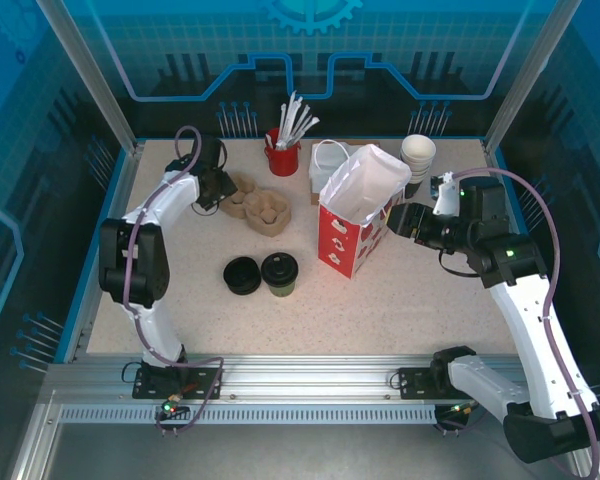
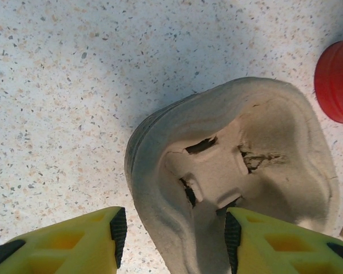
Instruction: Pack the takeout coffee
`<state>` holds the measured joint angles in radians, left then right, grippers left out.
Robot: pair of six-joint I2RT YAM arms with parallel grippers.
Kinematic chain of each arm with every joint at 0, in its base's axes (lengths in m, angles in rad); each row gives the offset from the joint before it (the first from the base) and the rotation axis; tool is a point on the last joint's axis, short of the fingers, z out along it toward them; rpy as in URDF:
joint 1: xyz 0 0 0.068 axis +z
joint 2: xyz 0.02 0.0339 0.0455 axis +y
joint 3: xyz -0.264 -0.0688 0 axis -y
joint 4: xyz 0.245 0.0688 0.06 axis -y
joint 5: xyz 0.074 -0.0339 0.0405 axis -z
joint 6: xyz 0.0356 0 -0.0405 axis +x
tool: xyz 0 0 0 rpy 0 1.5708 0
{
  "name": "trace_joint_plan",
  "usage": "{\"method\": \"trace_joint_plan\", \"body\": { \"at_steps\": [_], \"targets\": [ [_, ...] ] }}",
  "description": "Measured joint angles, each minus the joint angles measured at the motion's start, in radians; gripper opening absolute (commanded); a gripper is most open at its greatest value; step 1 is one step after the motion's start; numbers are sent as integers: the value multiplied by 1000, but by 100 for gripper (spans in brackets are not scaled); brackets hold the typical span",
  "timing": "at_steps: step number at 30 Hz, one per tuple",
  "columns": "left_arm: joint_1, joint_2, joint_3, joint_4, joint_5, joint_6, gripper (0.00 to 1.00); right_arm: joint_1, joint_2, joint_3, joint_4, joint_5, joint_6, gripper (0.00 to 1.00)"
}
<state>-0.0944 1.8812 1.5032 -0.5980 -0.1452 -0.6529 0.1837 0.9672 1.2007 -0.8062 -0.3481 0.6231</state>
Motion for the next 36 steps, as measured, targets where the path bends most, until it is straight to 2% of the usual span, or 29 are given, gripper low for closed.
{"method": "trace_joint_plan", "body": {
  "at_steps": [3, 11, 22, 30, 36],
  "targets": [
    [0, 13, 0, -1, 0, 2, 50, -6, 0, -11, 5, -4, 0, 59],
    [0, 20, 16, -7, -1, 9, 40, -21, 0, -23, 6, -13, 0, 58],
    [0, 28, 25, -11, -8, 10, 39, -34, -1, -45, 11, -29, 0, 59],
    [1, 34, 26, -10, -8, 26, 27, -47, -6, -45, 12, -35, 0, 59],
    [1, 34, 26, -10, -8, 27, 22, -49, -9, -56, 14, -39, 0, 59]
  ]
}}
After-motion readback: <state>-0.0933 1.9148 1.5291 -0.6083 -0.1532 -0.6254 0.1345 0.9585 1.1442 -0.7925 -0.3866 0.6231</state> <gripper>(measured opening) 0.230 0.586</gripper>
